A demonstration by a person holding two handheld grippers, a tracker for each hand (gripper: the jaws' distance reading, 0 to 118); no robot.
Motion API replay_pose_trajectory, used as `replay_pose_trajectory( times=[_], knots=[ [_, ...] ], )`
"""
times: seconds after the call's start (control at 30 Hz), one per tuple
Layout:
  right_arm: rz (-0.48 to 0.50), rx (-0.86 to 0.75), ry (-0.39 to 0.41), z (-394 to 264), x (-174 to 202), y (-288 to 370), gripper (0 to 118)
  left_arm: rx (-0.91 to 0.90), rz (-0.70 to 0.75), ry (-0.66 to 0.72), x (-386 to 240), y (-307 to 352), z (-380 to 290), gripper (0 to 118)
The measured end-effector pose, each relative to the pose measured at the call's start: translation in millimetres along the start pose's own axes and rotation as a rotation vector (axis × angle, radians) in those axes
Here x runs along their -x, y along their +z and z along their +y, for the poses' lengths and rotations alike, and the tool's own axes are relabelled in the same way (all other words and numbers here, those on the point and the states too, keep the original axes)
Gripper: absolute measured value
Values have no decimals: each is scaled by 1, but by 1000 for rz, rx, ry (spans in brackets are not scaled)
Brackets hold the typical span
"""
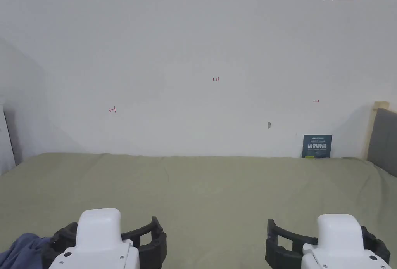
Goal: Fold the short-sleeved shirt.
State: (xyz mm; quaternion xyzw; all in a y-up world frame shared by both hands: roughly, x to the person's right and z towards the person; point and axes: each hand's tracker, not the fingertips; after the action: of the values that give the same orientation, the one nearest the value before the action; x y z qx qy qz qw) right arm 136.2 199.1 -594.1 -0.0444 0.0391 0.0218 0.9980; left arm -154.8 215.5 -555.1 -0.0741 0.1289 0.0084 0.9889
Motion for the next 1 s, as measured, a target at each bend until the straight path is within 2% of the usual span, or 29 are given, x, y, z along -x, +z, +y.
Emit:
replay_pose_trajectory(
  times=[0.1,0.17,0.2,0.23,0.27,0.3,0.33,0.4,0.5,0.6,0.8,1.0],
  knots=[
    [-15,7,8,1,0,0,116,12,-4,-16,1,-2,0,118],
    [-27,1,13,1,-1,1,110,53,-45,-5,3,-4,0,115],
    [-33,-7,15,1,-1,3,91,50,-81,12,4,-5,-1,104],
    [-46,-8,17,1,-1,3,47,50,-86,15,6,-5,-2,58],
    [-49,-8,9,1,-4,3,9,51,-79,9,6,-7,-4,0],
    [-55,-12,-2,0,-6,3,2,57,-18,13,6,-9,-10,0],
    [-56,-15,-10,-1,-8,3,1,14,-20,0,5,-10,-9,0],
    [-53,-10,-13,-1,-10,4,1,47,-38,0,9,-13,-8,0],
    [-76,-5,13,-3,-10,4,1,37,-35,5,9,-9,-4,0],
    [-77,-6,-18,-3,-13,3,1,21,-40,-18,6,-9,-3,0],
    [-85,0,11,-4,-13,-1,1,18,-14,-20,7,-14,-4,0],
    [-83,29,22,-8,-8,-14,1,10,22,17,18,-20,-3,5]
  ],
)
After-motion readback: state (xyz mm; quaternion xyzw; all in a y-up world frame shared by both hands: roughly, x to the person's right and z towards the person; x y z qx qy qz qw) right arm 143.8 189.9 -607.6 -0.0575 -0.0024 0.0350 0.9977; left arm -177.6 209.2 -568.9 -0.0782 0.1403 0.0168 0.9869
